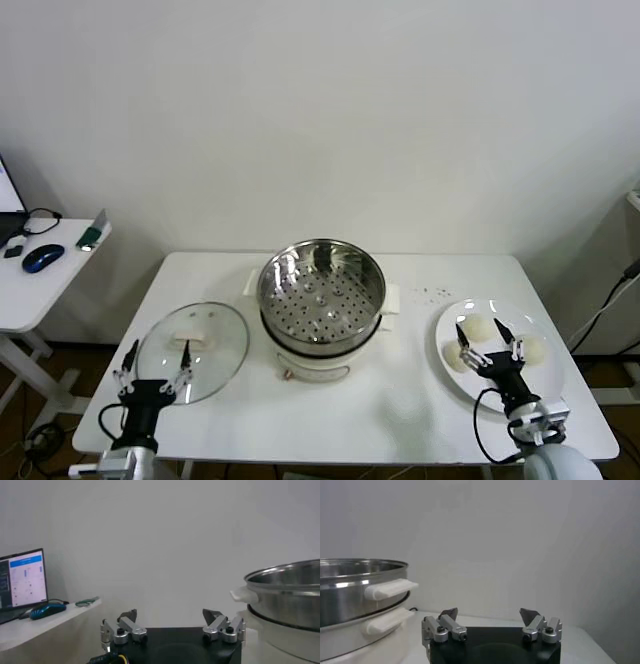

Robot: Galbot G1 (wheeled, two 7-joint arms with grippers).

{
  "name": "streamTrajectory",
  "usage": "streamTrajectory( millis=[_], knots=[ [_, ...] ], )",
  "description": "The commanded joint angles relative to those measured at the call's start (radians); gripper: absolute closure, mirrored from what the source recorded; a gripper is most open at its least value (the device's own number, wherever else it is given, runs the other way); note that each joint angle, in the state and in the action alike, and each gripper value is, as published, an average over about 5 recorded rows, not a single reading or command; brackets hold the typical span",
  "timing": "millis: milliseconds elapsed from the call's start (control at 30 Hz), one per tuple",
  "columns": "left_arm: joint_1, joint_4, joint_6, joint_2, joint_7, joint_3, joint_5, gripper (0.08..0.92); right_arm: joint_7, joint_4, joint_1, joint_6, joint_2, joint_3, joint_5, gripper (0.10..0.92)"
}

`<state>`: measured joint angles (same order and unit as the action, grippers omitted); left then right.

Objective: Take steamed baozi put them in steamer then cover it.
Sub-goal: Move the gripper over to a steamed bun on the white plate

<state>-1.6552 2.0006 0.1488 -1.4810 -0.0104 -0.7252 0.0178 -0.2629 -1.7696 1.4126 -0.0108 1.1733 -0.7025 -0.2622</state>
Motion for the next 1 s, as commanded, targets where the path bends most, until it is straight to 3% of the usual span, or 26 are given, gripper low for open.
streamTrajectory(
  millis=[33, 200, 467, 667, 1000],
  knots=[
    [0.001, 0.0, -0.001, 0.004, -0.019, 0.004, 0.006, 0.177, -0.063, 0.018, -0.046, 0.028, -0.068, -0.006, 0.07, 0.203],
    [-0.004, 0.01, -0.003, 0.015, -0.021, 0.018, 0.013, 0.177, -0.26, 0.133, -0.155, 0.106, -0.325, 0.05, 0.129, 0.203],
    [-0.014, 0.006, 0.004, 0.022, -0.009, 0.022, 0.021, 0.177, -0.661, 0.367, -0.369, 0.064, -0.676, 0.279, 0.26, 0.203],
    [-0.017, -0.006, 0.003, 0.031, 0.001, 0.015, 0.016, 0.177, -0.835, 0.488, -0.722, 0.026, -0.753, 0.587, 0.418, 0.203],
    [-0.011, -0.011, -0.008, 0.034, 0.007, 0.003, 0.012, 0.177, -0.922, 0.666, -1.422, 0.002, -0.682, 1.326, 0.433, 0.203]
  ],
)
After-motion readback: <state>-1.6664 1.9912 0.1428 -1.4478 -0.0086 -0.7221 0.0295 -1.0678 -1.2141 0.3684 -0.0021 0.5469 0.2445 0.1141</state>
